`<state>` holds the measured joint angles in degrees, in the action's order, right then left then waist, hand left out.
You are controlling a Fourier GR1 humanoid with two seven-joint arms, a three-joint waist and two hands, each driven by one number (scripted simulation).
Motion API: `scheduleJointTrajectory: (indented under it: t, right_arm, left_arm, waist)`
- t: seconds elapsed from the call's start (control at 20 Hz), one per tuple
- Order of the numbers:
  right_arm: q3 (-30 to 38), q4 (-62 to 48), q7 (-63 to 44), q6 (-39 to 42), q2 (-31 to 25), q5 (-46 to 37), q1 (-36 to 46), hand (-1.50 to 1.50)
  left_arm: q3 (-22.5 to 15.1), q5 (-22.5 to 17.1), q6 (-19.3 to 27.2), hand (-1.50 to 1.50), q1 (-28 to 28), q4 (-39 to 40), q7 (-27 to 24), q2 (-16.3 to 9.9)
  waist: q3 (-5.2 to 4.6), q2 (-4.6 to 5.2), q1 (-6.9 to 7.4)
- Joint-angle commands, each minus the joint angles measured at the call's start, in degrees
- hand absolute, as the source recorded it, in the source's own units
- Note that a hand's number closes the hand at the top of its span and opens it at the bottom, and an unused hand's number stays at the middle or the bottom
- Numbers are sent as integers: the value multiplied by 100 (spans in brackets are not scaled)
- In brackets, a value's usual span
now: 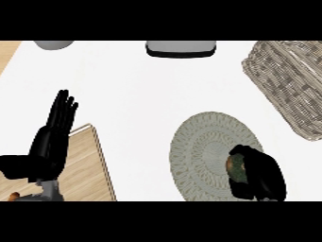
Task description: Pick the squash from the placemat and place it in the basket
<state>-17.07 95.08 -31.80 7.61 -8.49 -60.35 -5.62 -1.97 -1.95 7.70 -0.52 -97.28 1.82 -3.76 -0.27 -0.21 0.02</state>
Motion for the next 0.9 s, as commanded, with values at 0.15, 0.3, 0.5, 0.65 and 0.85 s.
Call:
scheduleJointTrajectory:
  t: [0.15,0.3,0.5,0.65,0.85]
  right_arm:
    - [66,-231,442,49,-210,-140,56,150]
    - [-430,-14,65,9,75,-619,-21,150]
    - [772,-1557,-706,-165,644,-454,1564,150]
    - [1628,-1725,-1742,-332,787,-445,2036,150]
    - [2261,-2284,-2564,-636,614,-712,2912,150]
  left_arm:
    - [164,17,-20,0,-223,208,-5,8]
    - [-115,204,146,0,91,-348,250,154]
    - [-32,90,-99,0,-169,-62,83,13]
    - [-80,33,-185,0,-270,68,-98,73]
    - [-247,122,-235,0,-309,66,-137,100]
  waist:
    - [27,20,-5]
    - [27,15,6]
    - [35,81,223]
    - [36,270,458]
    - [40,351,719]
